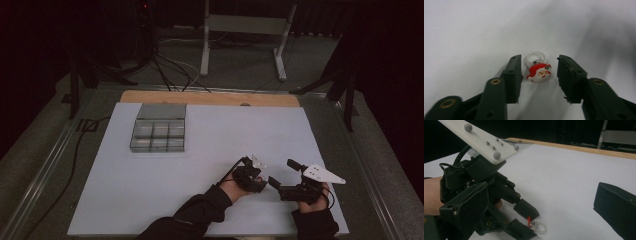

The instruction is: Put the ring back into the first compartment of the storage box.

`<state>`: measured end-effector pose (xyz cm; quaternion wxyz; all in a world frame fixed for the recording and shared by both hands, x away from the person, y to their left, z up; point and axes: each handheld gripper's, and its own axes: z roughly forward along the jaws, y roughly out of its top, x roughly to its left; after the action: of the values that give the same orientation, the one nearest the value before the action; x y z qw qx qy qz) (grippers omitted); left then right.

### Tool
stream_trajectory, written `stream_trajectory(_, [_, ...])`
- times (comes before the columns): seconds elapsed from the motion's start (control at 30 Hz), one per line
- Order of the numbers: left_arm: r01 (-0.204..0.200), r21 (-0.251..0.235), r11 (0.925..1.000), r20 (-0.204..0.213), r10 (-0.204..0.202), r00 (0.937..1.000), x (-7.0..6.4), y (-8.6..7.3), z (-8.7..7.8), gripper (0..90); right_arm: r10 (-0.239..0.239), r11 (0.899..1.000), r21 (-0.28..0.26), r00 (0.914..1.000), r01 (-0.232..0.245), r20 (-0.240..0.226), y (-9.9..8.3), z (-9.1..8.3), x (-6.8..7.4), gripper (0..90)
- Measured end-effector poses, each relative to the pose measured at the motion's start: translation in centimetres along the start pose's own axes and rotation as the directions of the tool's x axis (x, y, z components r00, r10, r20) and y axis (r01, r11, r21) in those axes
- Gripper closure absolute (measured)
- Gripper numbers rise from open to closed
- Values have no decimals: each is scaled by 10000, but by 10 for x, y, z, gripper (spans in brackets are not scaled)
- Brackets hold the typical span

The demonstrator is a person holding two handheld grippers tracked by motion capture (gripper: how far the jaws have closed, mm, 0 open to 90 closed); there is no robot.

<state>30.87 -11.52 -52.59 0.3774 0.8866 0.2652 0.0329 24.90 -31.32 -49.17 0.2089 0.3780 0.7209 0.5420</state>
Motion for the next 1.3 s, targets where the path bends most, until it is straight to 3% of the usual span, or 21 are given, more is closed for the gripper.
stream_trajectory(0.13, [-60,79,10000,-151,61,9999,-1,1,0,682,10,10000,21,10000,-10,2,0,0,-1,0])
stream_trajectory(0.23, [-124,103,9999,-123,125,9998,-1,1,0,704,-42,10000,34,10000,42,0,0,1,0,0])
stream_trajectory(0.73, [-293,152,9995,55,292,9996,4,2,-7,730,46,10000,13,10000,-46,-29,0,0,-1,0])
stream_trajectory(1.3, [-655,236,9976,203,650,9977,19,-2,-40,737,43,9999,145,10000,-42,-36,-1,3,1,0])
